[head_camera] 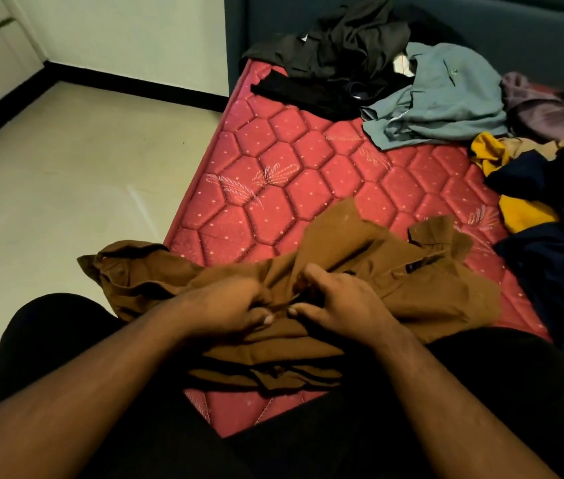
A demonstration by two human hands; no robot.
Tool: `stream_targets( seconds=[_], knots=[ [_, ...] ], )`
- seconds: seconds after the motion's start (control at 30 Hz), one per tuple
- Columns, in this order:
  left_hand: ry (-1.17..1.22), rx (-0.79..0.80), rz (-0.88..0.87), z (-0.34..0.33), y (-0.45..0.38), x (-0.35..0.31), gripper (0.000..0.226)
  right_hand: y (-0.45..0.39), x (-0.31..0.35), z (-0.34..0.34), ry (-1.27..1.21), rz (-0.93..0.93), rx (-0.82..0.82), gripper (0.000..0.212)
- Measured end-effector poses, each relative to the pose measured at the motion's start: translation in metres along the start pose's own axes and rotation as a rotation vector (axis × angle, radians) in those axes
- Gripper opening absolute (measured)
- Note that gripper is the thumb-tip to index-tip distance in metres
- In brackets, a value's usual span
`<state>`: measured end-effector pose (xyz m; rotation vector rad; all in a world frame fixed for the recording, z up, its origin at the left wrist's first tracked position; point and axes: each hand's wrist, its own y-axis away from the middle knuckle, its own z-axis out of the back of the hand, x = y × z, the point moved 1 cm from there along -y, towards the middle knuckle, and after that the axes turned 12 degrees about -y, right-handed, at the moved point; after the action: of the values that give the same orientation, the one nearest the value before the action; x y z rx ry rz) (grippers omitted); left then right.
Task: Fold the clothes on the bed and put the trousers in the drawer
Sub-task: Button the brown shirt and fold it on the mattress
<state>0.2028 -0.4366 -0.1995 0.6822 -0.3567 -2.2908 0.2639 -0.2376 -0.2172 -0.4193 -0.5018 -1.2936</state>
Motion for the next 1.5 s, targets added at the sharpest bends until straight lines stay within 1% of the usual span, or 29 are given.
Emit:
stream_targets(
  seconds=[0.03,0.07,0.17,0.23,0.27,0.3,0.33,0.37,0.4,0.43,0.47,0.5,0.57,0.63,0.67,0.7,0.77,0.87,0.9,0.97,1.07,1.17,1.23,1.3,1.37,1.5],
  knots=[
    [-0.035,0.044,0.023,-0.004,0.007,0.009,0.016,-0.002,-0.006,0.006,0.023,-0.072,0.094,0.035],
    [-0.058,0.079,0.058,-0.006,0.014,0.018,0.017,-0.002,-0.012,0.013,0.005,-0.134,0.149,0.035],
    [0.022,0.099,0.171,0.0,0.024,0.034,0.016,0.003,-0.021,0.025,-0.12,-0.214,0.179,0.024],
    [0.025,0.089,0.228,0.007,0.025,0.03,0.016,0.008,-0.021,0.024,-0.065,-0.215,0.201,0.016],
    [-0.036,0.075,0.245,0.011,0.027,0.022,0.014,0.01,-0.02,0.021,-0.018,-0.206,0.193,0.017],
    [-0.142,0.015,0.251,0.016,0.026,0.014,0.015,0.011,-0.019,0.019,0.029,-0.186,0.16,0.019],
    [-0.244,-0.112,0.251,0.021,0.024,0.003,0.023,0.01,-0.018,0.017,0.056,-0.151,0.114,0.02],
    [-0.265,-0.296,0.225,0.023,0.019,-0.01,0.027,0.008,-0.017,0.016,0.053,-0.106,0.068,0.022],
    [-0.143,-0.491,0.16,0.025,0.011,-0.022,0.027,0.006,-0.015,0.015,0.013,-0.061,0.02,0.023],
    [0.022,-0.613,0.089,0.025,0.003,-0.034,0.022,0.004,-0.013,0.015,-0.047,-0.032,-0.025,0.025],
    [0.131,-0.641,0.047,0.021,-0.006,-0.042,0.018,0.004,-0.012,0.014,-0.107,-0.017,-0.067,0.028],
    [0.172,-0.594,0.049,0.015,-0.016,-0.045,0.017,0.004,-0.013,0.014,-0.157,-0.008,-0.104,0.031],
    [0.111,-0.446,0.129,-0.005,-0.03,-0.038,0.019,0.006,-0.017,0.015,-0.208,0.015,-0.15,0.03],
    [0.112,-0.4,0.206,-0.017,-0.034,-0.022,0.016,0.006,-0.018,0.016,-0.192,0.078,-0.167,0.019],
    [0.177,-0.41,0.225,-0.021,-0.035,-0.015,0.013,0.004,-0.019,0.017,-0.184,0.101,-0.172,0.017],
    [0.29,-0.421,0.235,-0.023,-0.034,-0.011,0.012,0.002,-0.019,0.018,-0.183,0.108,-0.174,0.017],
    [0.607,-0.435,0.223,-0.021,-0.033,-0.007,0.01,-0.002,-0.018,0.016,-0.175,0.106,-0.171,0.022],
    [1.036,-0.393,0.233,-0.017,-0.027,-0.011,0.01,-0.005,-0.016,0.01,-0.099,0.083,-0.117,0.024],
    [1.13,-0.372,0.231,-0.017,-0.027,-0.012,0.011,-0.005,-0.014,0.009,-0.08,0.069,-0.106,0.025],
    [1.231,-0.346,0.225,-0.018,-0.027,-0.015,0.013,-0.006,-0.013,0.007,-0.06,0.039,-0.102,0.027],
    [1.282,-0.335,0.223,-0.017,-0.028,-0.017,0.017,-0.005,-0.011,0.008,-0.055,0.064,-0.13,0.028],
    [1.279,-0.347,0.211,-0.017,-0.03,-0.018,0.027,-0.005,-0.009,0.01,-0.112,0.146,-0.276,0.021],
    [1.253,-0.354,0.209,-0.018,-0.031,-0.019,0.031,-0.005,-0.008,0.009,-0.165,0.194,-0.354,0.022],
    [1.238,-0.351,0.205,-0.02,-0.032,-0.02,0.028,-0.005,-0.01,0.007,-0.209,0.205,-0.354,0.019],
    [1.254,-0.356,0.2,-0.023,-0.033,-0.02,0.019,-0.005,-0.014,0.004,-0.24,0.193,-0.33,0.014],
    [1.274,-0.399,0.174,-0.028,-0.033,-0.018,0.021,-0.007,-0.013,0.002,-0.234,0.175,-0.292,0.017]
  ],
)
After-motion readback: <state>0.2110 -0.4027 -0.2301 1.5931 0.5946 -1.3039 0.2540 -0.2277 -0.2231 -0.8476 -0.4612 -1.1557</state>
